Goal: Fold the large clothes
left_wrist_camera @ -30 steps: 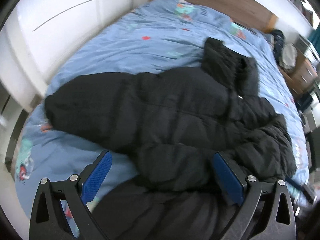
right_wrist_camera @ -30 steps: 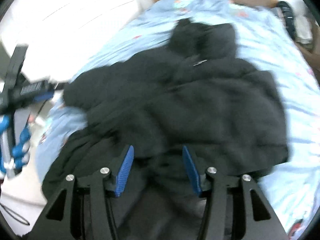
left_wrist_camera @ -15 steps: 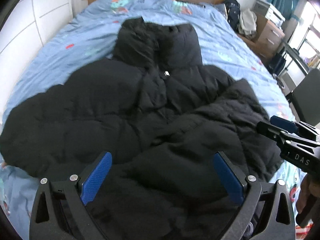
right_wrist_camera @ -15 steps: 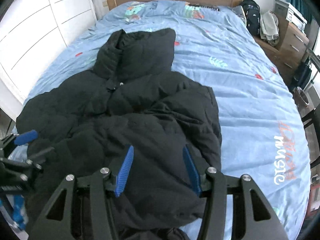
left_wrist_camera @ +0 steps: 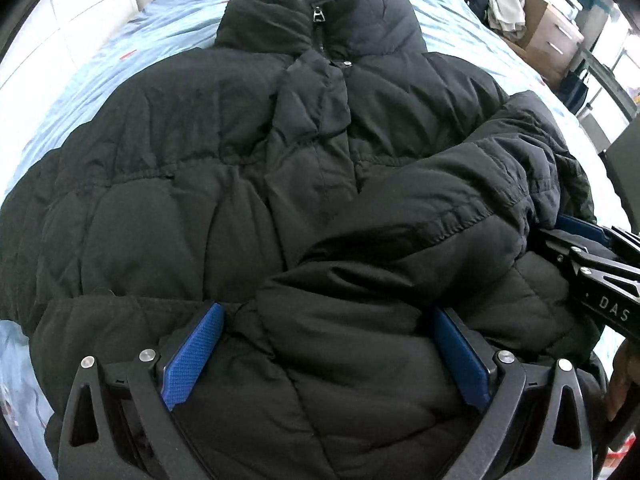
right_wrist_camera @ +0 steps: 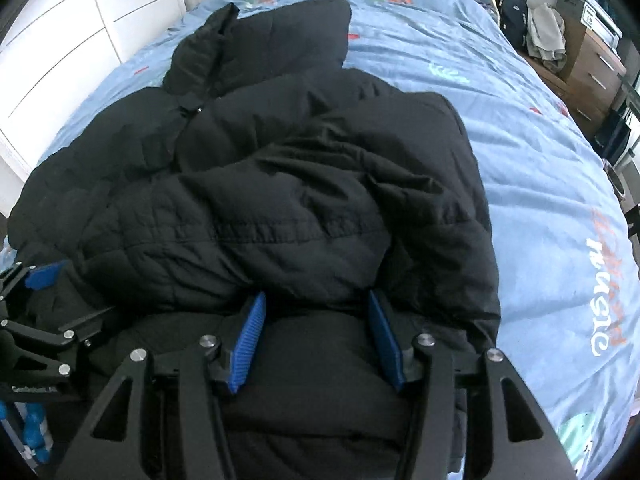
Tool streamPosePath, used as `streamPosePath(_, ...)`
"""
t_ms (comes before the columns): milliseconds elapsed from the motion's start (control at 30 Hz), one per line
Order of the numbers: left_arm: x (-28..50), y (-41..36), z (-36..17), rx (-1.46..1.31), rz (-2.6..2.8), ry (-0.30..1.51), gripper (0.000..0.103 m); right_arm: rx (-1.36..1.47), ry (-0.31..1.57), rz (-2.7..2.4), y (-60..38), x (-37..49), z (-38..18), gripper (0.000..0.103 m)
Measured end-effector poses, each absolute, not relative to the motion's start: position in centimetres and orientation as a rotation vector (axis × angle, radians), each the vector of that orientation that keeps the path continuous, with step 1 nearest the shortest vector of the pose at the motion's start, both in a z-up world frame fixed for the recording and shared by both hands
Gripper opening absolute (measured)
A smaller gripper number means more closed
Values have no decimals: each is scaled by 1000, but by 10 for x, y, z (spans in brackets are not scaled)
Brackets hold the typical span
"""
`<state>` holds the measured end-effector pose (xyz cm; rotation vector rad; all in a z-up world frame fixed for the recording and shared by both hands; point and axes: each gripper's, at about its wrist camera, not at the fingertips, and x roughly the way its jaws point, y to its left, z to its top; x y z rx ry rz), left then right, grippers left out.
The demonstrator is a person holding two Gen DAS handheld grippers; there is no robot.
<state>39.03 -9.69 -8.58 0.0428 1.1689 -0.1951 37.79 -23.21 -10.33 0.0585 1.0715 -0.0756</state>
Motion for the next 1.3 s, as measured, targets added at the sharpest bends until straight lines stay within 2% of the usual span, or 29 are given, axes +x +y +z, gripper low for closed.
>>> streamPosePath(200,374,-94,-47,92,-196,1088,101,103,1071,-92,-231,368,-70,51)
streamPosePath(367,367,-89,-42,52,-203,1076,101,93,1025,-61,-220,340,-39,51)
streamPosePath(700,360,-88,-82,85,-197,1103,101,96,1125,-95,-222,334,-99,54)
streamPosePath(933,362,-86,-86,85,-232,1137,101,100,1122,-127,-219,336,-109,56)
streamPosePath(1300,362,-43,-29,34,-205,1102,101,107,1173,-226,-205,335,-84,56)
